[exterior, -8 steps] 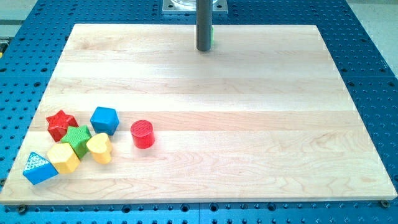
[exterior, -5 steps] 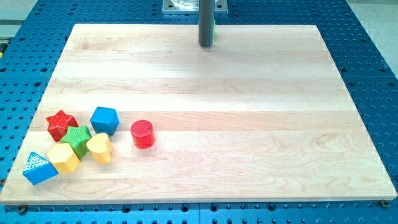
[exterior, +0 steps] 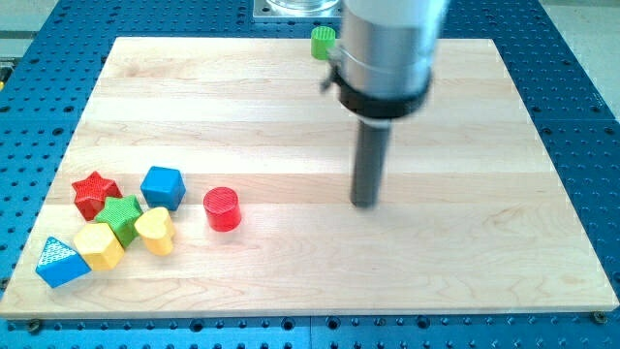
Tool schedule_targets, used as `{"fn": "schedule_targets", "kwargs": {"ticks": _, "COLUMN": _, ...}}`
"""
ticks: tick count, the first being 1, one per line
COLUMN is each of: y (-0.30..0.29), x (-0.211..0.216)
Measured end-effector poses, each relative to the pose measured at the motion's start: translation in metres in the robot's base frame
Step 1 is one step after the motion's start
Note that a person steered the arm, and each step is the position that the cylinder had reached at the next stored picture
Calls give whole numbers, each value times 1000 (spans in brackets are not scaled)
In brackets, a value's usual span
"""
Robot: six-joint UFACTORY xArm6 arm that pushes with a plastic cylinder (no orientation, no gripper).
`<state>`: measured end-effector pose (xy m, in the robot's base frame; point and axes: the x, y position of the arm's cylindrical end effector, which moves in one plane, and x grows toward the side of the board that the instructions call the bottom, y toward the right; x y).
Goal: Place the red circle top right of the blue cube
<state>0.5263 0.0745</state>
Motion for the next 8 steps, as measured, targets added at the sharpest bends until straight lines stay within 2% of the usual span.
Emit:
{"fn": "schedule_targets", "kwargs": {"ticks": 1, "y": -89, "x": 80}}
{"fn": "schedule_targets", "kwargs": {"ticks": 2, "y": -184, "x": 66}}
{"fn": "schedule_targets", "kwargs": {"ticks": 3, "y": -194, "x": 37}}
{"fn": "schedule_targets", "kwargs": {"ticks": 5, "y": -115, "x": -61}}
{"fn": "schedule_targets", "kwargs": {"ticks": 6, "y": -117, "x": -64}}
{"fn": "schedule_targets", "kwargs": {"ticks": 7, "y": -151, "x": -30}}
{"fn": "schedule_targets", "kwargs": {"ticks": 8, "y": -193, "x": -51}}
